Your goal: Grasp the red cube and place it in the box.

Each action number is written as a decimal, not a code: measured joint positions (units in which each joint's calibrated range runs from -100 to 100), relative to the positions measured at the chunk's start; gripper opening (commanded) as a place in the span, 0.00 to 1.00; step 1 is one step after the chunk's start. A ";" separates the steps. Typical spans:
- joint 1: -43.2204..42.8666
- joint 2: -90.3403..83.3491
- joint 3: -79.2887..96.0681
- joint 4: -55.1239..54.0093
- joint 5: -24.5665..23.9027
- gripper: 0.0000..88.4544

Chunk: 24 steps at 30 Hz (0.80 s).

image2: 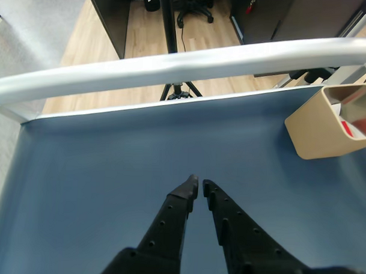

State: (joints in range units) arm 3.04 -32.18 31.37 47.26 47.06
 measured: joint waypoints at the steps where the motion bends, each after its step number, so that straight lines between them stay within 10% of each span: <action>1: -0.37 -2.00 2.71 -0.24 0.00 0.00; 24: -2.97 -40.56 50.36 -3.42 1.07 0.00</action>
State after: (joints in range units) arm 0.07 -72.73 81.74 43.83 48.13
